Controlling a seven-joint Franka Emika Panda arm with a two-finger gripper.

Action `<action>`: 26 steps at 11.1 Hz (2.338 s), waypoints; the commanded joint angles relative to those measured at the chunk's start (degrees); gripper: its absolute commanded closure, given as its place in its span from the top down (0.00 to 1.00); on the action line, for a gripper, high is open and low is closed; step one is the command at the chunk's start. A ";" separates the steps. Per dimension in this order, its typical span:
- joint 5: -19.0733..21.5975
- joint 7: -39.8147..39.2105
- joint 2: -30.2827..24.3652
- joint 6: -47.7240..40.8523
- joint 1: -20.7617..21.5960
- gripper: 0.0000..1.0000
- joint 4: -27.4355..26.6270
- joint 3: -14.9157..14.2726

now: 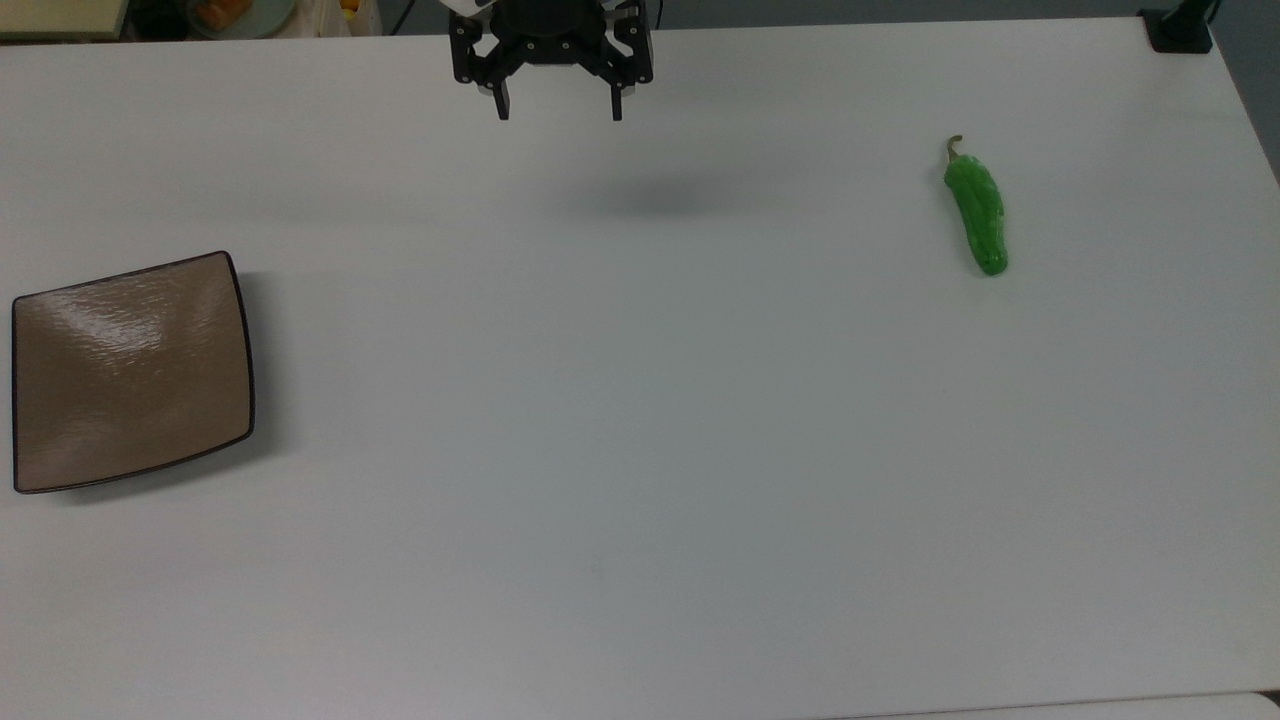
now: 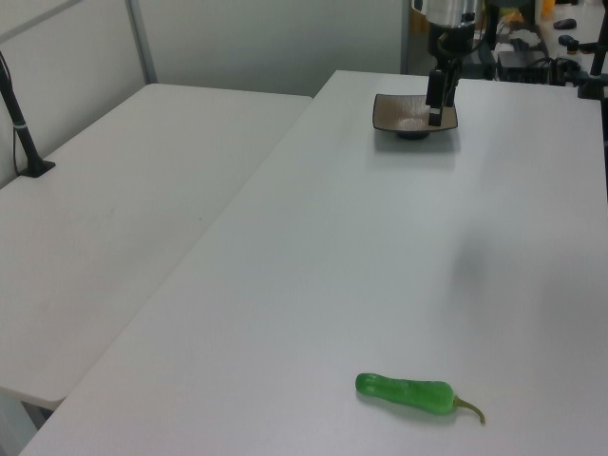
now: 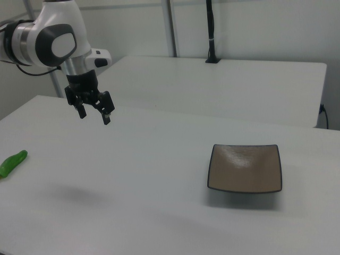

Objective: Chili peppers are placed on a ceramic plate

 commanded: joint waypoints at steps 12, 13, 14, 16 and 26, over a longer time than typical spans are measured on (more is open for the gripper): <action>0.58 0.13 -0.82 0.29 0.84 1.00 -1.10 -0.23; 0.84 0.13 -0.73 0.29 0.92 1.00 -1.19 -0.14; 1.02 0.21 -0.65 0.38 0.92 1.00 -1.28 0.03; 1.28 1.26 -0.30 0.56 1.10 1.00 -1.36 0.56; 1.81 16.82 10.15 12.15 11.81 1.00 -1.01 14.26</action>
